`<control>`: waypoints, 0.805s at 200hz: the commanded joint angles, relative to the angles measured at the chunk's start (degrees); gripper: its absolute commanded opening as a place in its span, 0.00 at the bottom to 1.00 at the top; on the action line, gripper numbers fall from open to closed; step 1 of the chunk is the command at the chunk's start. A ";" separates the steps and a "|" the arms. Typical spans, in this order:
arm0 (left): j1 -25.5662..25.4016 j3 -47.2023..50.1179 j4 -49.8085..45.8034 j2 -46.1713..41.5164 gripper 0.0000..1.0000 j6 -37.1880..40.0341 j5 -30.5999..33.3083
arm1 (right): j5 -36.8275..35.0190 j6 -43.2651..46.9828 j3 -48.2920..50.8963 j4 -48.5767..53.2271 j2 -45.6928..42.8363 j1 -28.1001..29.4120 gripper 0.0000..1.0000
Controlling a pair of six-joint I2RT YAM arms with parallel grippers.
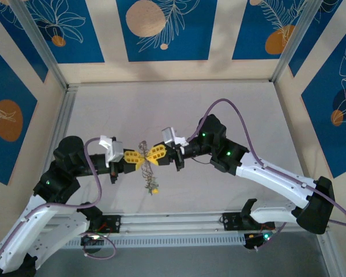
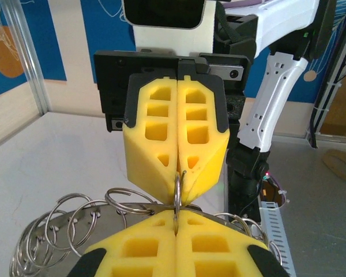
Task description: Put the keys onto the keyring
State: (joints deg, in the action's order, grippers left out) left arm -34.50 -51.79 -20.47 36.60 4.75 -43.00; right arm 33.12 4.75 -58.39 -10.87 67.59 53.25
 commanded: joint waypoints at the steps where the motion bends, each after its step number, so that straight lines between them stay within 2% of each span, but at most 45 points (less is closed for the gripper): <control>1: -0.74 -2.28 -1.51 1.57 0.15 1.64 2.79 | -2.18 2.62 -0.52 1.74 -0.92 0.81 0.00; 10: -0.77 -3.40 -3.47 1.86 0.25 2.62 3.97 | -3.04 3.45 -1.06 3.56 -1.14 0.82 0.00; 41: -0.78 -7.33 -9.57 2.72 0.42 5.26 7.37 | -6.53 5.11 -1.90 7.19 -1.56 0.88 0.00; 65: -0.74 -10.83 -14.26 3.80 0.41 7.31 9.92 | -8.29 6.16 -1.89 8.27 -1.79 0.97 0.00; 118: -0.99 -17.60 -24.78 8.97 0.37 11.74 9.03 | -10.45 8.95 -2.69 10.87 -1.84 1.64 0.00; 161: -1.91 -18.07 -28.55 11.74 0.39 13.13 7.88 | -10.44 9.11 -2.87 10.62 -1.41 1.86 0.00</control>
State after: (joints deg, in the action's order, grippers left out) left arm -35.07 -68.86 -44.29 47.35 15.55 -34.22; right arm 22.70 12.56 -58.63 1.43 66.92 54.46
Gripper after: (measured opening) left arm 0.384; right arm 0.049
